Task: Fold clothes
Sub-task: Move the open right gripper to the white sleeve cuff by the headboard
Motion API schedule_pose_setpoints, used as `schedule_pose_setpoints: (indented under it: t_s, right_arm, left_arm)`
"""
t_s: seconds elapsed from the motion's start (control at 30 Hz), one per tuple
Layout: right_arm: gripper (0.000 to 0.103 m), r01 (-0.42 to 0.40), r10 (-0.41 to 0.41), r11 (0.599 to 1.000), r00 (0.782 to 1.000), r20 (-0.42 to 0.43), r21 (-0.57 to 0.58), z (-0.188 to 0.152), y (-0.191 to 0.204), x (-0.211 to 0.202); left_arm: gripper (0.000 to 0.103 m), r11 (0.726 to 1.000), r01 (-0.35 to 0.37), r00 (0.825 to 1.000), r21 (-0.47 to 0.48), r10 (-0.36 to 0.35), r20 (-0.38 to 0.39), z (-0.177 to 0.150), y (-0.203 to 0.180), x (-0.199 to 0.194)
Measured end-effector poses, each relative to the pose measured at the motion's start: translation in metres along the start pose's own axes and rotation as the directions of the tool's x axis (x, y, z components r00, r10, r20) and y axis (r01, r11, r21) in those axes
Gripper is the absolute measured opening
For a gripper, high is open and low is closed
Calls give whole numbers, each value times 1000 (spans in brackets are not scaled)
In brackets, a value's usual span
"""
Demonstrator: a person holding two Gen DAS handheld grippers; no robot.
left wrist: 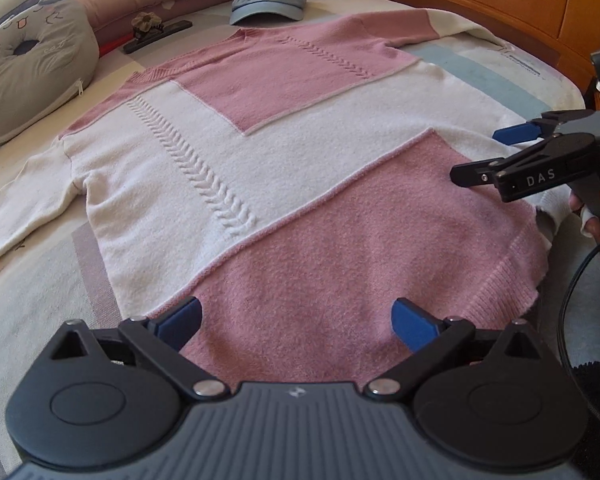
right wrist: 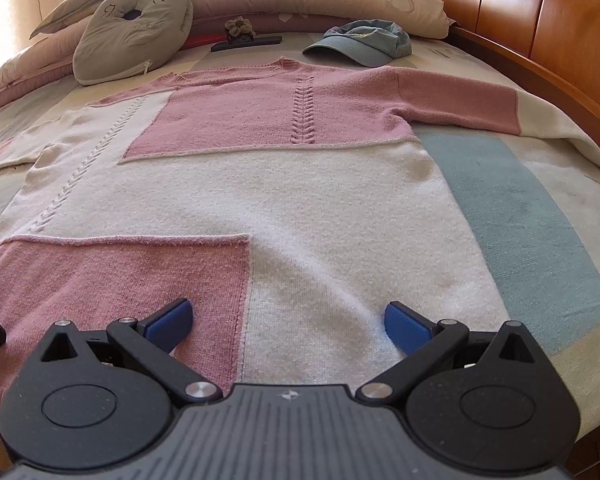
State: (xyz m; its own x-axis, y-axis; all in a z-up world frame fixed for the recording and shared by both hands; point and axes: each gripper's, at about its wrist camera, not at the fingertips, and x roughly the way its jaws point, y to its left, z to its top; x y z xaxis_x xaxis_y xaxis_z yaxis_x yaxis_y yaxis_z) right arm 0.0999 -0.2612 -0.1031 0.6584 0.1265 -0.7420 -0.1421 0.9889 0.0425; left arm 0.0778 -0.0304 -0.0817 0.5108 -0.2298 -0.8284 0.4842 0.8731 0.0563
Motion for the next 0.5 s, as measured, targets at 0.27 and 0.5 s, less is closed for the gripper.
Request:
schedule_pose_setpoints:
  t_s: [0.27, 0.5]
  right_arm:
    - [103, -55, 55, 994, 998, -10, -92, -12, -9, -17]
    - [103, -44, 42, 994, 999, -27, -96, -22, -22, -34]
  left_arm:
    - [102, 1000, 10, 1000, 3, -10, -4, -8, -13, 2]
    - [102, 998, 24, 998, -62, -20, 61, 18, -5, 0]
